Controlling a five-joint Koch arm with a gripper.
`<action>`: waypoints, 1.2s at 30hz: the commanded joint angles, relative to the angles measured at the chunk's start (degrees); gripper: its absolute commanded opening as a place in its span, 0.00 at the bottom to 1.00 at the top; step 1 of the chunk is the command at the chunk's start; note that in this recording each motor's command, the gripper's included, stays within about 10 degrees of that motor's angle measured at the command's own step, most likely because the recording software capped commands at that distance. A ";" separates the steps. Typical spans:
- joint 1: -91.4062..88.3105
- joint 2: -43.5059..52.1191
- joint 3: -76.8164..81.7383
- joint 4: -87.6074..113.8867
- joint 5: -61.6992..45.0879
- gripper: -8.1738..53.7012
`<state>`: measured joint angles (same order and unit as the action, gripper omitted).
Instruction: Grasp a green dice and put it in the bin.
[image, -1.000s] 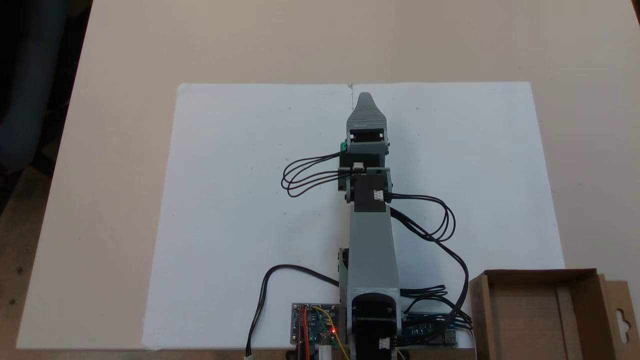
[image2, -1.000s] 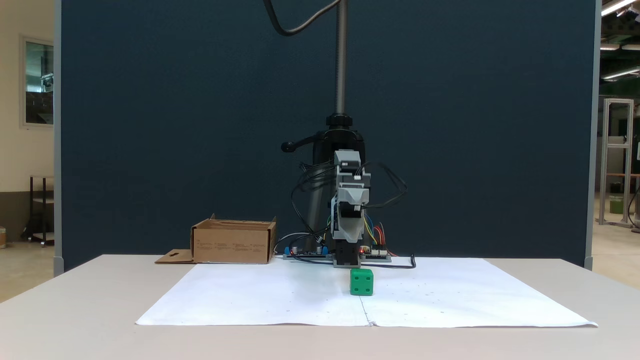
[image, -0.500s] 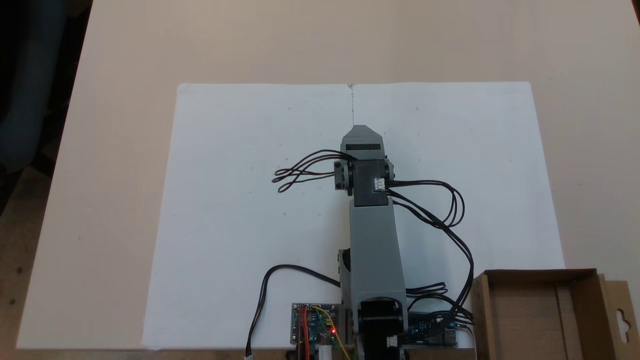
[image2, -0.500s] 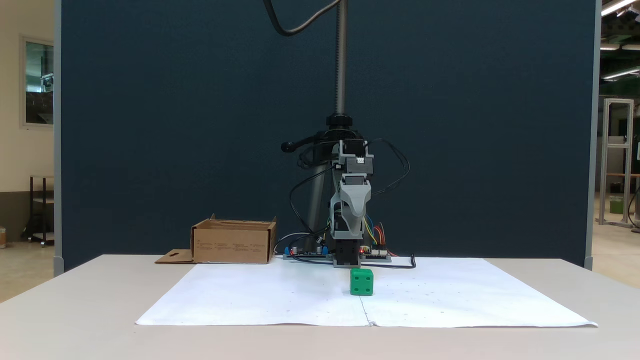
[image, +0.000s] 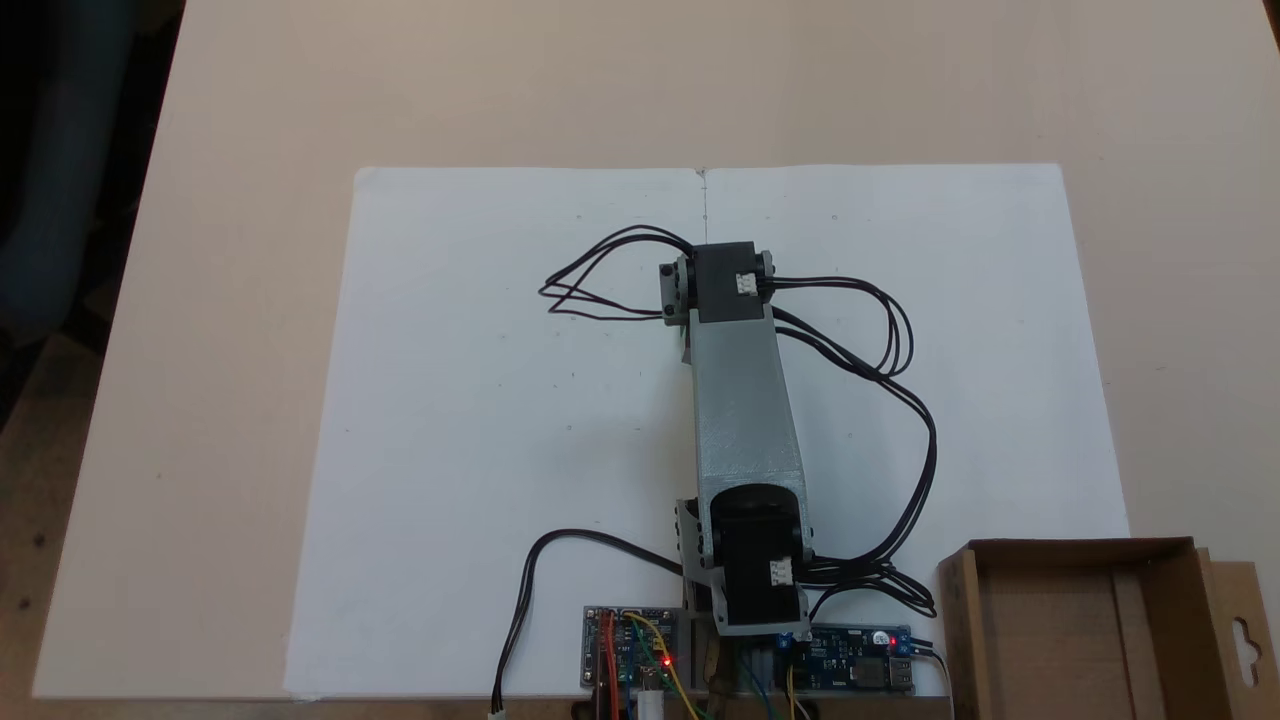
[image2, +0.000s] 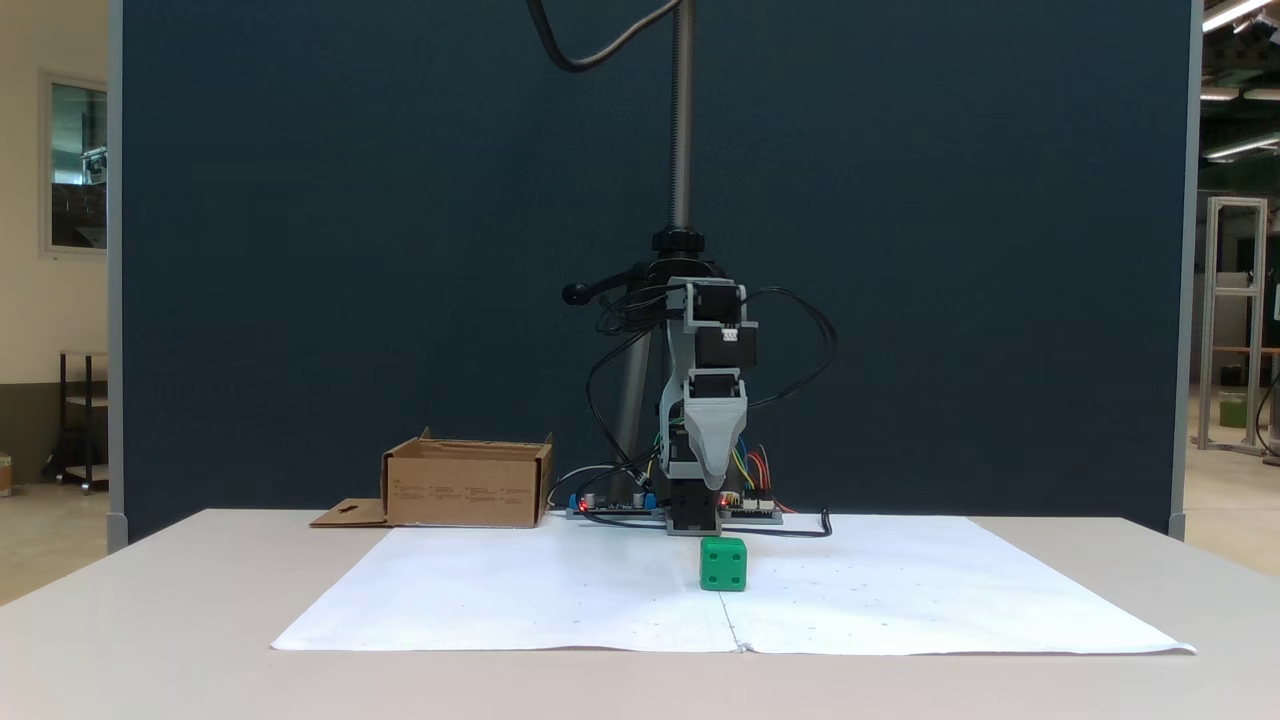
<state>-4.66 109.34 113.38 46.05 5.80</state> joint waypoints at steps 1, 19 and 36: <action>-1.05 -0.44 -3.69 0.62 4.13 0.83; -1.05 -12.30 -7.03 -4.13 4.83 0.83; -0.79 -21.45 -9.67 -7.56 5.10 0.83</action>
<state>-4.92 87.01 105.64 40.69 6.94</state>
